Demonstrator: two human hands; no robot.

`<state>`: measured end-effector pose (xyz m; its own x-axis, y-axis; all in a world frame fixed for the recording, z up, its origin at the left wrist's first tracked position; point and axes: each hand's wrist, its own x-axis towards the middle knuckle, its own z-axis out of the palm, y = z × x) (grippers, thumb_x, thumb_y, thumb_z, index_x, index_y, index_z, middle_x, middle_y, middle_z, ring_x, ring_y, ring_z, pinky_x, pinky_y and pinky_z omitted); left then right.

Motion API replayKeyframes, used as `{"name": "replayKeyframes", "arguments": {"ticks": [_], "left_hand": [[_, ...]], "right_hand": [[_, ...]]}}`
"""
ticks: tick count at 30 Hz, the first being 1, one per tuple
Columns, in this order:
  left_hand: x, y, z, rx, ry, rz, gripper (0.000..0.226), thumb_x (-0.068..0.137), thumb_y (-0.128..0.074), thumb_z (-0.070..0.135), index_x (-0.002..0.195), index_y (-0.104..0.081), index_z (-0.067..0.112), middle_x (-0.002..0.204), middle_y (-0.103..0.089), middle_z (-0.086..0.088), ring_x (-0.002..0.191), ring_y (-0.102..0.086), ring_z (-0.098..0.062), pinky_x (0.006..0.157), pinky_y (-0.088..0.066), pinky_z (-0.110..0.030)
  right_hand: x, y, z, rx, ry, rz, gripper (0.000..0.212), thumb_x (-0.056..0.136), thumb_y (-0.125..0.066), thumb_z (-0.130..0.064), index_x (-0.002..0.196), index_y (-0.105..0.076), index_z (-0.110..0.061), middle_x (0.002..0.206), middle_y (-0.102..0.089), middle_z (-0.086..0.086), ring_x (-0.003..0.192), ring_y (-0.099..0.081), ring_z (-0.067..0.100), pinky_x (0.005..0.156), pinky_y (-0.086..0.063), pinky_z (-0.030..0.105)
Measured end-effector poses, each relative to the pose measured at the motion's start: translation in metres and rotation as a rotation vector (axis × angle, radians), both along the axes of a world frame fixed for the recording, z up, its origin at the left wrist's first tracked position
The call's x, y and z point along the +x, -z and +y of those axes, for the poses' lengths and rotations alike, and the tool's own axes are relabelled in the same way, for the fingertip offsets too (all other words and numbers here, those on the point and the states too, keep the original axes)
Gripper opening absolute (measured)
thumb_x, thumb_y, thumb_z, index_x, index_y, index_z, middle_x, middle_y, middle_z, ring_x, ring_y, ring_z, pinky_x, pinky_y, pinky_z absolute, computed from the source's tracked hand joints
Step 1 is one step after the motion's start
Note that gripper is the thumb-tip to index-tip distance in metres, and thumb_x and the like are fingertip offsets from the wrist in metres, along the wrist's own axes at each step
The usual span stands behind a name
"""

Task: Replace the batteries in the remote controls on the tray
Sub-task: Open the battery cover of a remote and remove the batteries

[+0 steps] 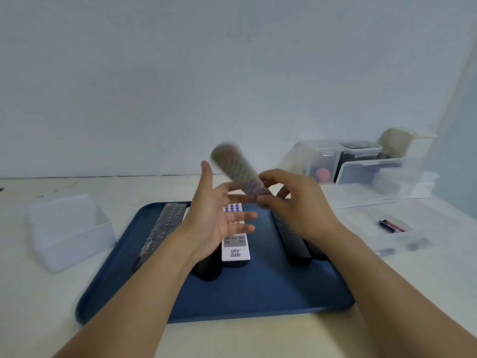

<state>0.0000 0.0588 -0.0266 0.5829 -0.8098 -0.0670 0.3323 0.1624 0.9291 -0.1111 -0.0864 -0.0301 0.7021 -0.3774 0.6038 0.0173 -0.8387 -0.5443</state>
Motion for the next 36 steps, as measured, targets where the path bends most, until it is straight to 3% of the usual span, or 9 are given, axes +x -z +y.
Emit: {"name": "replayKeyframes", "arguments": {"ticks": [2,4,8,11,14,20,24,32,36], "left_hand": [[0.000,-0.004,0.008,-0.112,0.228,0.171,0.078,0.097,-0.041,0.064,0.129,-0.062,-0.004,0.120,-0.068,-0.023,0.079,-0.068,-0.036,0.062,-0.060,-0.036],[-0.005,-0.007,0.011,-0.136,0.283,0.137,0.054,0.093,-0.057,0.030,0.132,-0.058,-0.007,0.116,-0.069,-0.021,0.082,-0.071,-0.029,0.065,-0.061,-0.029],[-0.012,0.002,0.001,-0.104,0.163,-0.077,0.042,0.092,-0.058,-0.004,0.132,-0.061,0.007,0.110,-0.072,-0.009,0.088,-0.073,-0.022,0.068,-0.058,-0.030],[-0.013,0.008,-0.003,-0.012,0.029,-0.229,0.046,0.095,-0.063,0.002,0.131,-0.062,0.029,0.115,-0.074,-0.004,0.084,-0.071,-0.016,0.071,-0.051,-0.031],[-0.017,0.011,-0.005,0.008,-0.017,-0.288,0.052,0.095,-0.065,0.003,0.130,-0.058,0.040,0.104,-0.076,-0.009,0.079,-0.070,-0.017,0.069,-0.055,-0.035],[-0.016,0.010,-0.006,-0.022,0.002,-0.319,0.054,0.094,-0.061,-0.006,0.128,-0.060,0.035,0.096,-0.070,-0.006,0.076,-0.072,-0.021,0.057,-0.055,-0.033],[-0.012,0.010,-0.003,-0.051,0.082,-0.321,0.058,0.088,-0.057,-0.018,0.123,-0.068,0.027,0.105,-0.073,-0.005,0.080,-0.073,-0.022,0.055,-0.055,-0.030],[-0.003,0.008,0.001,-0.079,0.129,-0.250,0.054,0.087,-0.053,-0.020,0.129,-0.066,0.012,0.120,-0.072,-0.017,0.092,-0.075,-0.038,0.061,-0.059,-0.031],[0.001,0.004,0.004,-0.173,0.061,-0.052,0.028,0.088,-0.056,-0.010,0.110,-0.070,0.001,0.099,-0.076,-0.021,0.093,-0.074,-0.045,0.070,-0.063,-0.032]], "right_hand": [[0.002,0.002,0.000,-0.181,-0.003,-0.071,0.027,0.086,-0.071,-0.012,0.107,-0.069,-0.028,0.101,-0.069,-0.017,0.075,-0.062,0.007,0.071,-0.054,0.030],[0.002,0.005,0.000,-0.184,-0.054,-0.142,0.032,0.082,-0.069,0.000,0.105,-0.071,-0.022,0.103,-0.069,-0.013,0.082,-0.064,0.008,0.072,-0.056,0.031],[0.002,0.002,0.005,0.152,-0.081,-0.222,0.049,0.080,-0.057,0.017,0.110,-0.069,-0.020,0.109,-0.070,-0.013,0.093,-0.068,0.010,0.080,-0.058,0.026],[-0.001,-0.002,0.006,0.302,-0.072,-0.310,0.042,0.084,-0.056,0.010,0.111,-0.065,-0.020,0.104,-0.070,-0.012,0.094,-0.068,0.009,0.078,-0.057,0.025],[-0.001,-0.004,0.008,0.336,-0.093,-0.323,0.037,0.085,-0.071,-0.003,0.115,-0.062,-0.022,0.102,-0.069,-0.010,0.093,-0.068,0.012,0.076,-0.057,0.025],[0.000,0.001,0.007,0.241,-0.094,-0.268,0.058,0.073,-0.087,-0.016,0.123,-0.059,-0.028,0.126,-0.058,-0.014,0.114,-0.059,0.008,0.085,-0.056,0.028],[0.000,0.003,0.002,0.228,-0.216,-0.163,0.063,0.071,-0.090,-0.018,0.127,-0.064,-0.021,0.139,-0.052,-0.007,0.126,-0.054,0.005,0.095,-0.053,0.023],[0.002,0.006,-0.006,0.266,-0.168,-0.119,0.046,0.074,-0.088,-0.023,0.116,-0.071,-0.020,0.118,-0.063,-0.006,0.110,-0.064,0.010,0.092,-0.057,0.028],[0.004,0.008,-0.005,0.257,0.080,-0.085,0.026,0.075,-0.082,-0.042,0.092,-0.070,-0.026,0.086,-0.070,-0.007,0.079,-0.066,0.006,0.070,-0.054,0.025]]}}
